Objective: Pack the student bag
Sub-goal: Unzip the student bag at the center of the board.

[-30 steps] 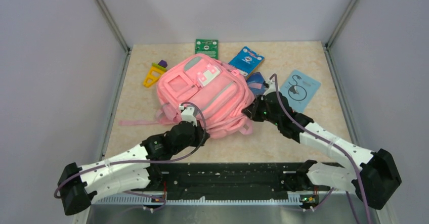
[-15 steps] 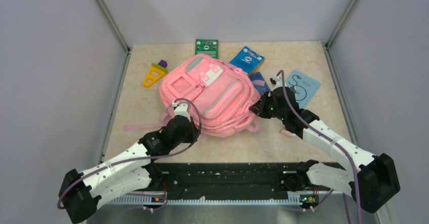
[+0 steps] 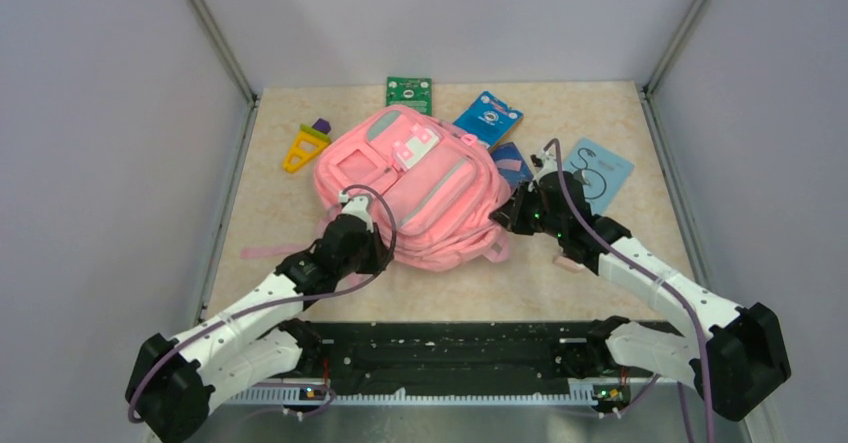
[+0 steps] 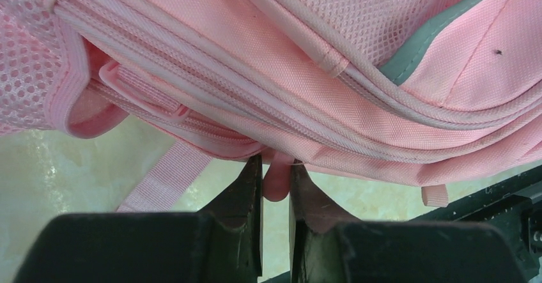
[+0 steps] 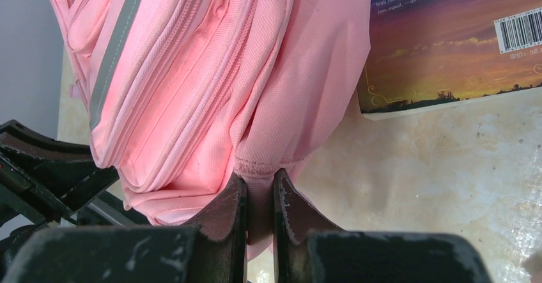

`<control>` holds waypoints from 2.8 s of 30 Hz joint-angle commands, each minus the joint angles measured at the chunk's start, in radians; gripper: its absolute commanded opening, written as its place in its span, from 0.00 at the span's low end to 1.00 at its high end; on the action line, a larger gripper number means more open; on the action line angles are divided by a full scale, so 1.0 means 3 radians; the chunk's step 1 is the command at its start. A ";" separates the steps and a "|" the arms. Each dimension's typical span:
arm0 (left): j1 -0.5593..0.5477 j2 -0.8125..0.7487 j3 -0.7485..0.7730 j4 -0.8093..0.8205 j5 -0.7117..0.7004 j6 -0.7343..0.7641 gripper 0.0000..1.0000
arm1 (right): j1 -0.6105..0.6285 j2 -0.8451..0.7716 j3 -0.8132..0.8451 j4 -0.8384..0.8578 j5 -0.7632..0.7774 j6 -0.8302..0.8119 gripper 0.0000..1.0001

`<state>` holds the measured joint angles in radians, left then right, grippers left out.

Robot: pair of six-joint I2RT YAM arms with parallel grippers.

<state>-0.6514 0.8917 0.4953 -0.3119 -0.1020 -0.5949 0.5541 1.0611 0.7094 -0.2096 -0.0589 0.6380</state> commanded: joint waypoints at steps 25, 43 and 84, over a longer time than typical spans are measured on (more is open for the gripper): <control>0.0397 -0.0324 -0.0170 0.0870 0.1121 0.0305 0.00 | -0.0263 -0.0689 -0.0776 0.0454 -0.0475 0.0665 0.95; 0.0392 -0.0205 -0.0165 0.1216 0.1835 0.0493 0.00 | 0.0792 -0.0411 -0.1244 0.1229 0.0104 0.1580 0.99; 0.0392 -0.0472 -0.0157 0.0295 0.0034 0.0253 0.00 | 0.0856 -0.1001 -0.0708 0.0762 0.1382 0.1170 0.00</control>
<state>-0.5373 0.7364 0.4042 -0.1894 0.0696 -0.5022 0.8097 0.7990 0.4286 -0.0769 0.2737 1.0172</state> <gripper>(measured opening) 0.170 0.108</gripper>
